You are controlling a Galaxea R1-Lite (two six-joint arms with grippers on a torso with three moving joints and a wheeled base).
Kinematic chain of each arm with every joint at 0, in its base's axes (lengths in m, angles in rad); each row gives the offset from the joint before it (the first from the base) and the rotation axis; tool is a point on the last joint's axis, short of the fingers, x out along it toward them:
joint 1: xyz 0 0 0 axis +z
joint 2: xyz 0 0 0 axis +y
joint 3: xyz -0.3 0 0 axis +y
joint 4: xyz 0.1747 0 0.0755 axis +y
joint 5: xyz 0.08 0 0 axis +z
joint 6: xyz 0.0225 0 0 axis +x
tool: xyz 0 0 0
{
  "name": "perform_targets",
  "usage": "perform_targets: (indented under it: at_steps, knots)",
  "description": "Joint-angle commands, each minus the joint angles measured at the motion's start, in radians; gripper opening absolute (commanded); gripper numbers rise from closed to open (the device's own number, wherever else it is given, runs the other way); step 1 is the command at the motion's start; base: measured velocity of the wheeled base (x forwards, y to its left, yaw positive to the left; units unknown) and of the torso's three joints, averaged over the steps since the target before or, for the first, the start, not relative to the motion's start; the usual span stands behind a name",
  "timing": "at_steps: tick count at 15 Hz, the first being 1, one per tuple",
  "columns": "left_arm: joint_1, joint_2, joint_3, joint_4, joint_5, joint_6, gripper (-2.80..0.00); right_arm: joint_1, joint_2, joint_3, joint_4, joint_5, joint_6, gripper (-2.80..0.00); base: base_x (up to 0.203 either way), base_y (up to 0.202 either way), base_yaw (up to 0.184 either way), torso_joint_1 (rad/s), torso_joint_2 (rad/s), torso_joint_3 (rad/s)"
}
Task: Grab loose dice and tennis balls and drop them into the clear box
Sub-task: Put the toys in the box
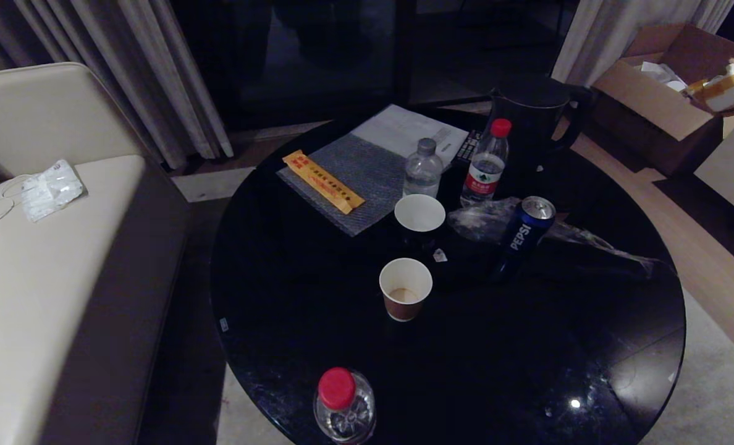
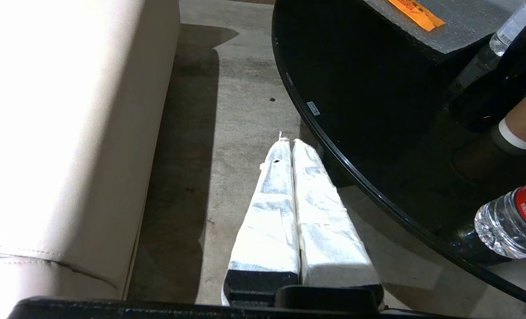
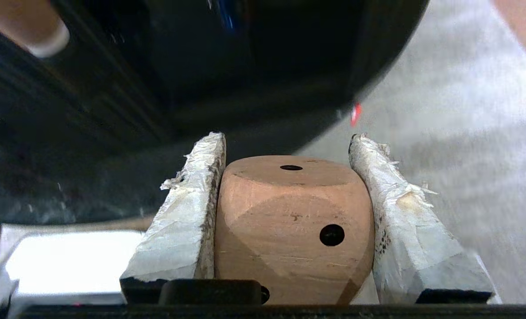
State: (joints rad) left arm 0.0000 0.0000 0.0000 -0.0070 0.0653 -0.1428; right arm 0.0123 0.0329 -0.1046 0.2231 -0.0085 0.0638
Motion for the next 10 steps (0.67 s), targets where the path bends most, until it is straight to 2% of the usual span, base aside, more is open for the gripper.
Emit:
perform_targets:
  at_steps: [1,10]
  knots:
    - [0.000,0.001,0.002,-0.001,0.001,-0.001,-2.80,-0.001,-0.034,0.017,-0.004,0.001,0.001,-2.80,0.000,0.000,0.000,0.000,0.00,0.000]
    - [0.000,0.000,0.002,-0.001,0.001,-0.001,-2.80,-0.002,-0.034,0.017,-0.005,0.001,0.001,-2.80,0.000,0.000,0.000,0.000,0.00,0.000]
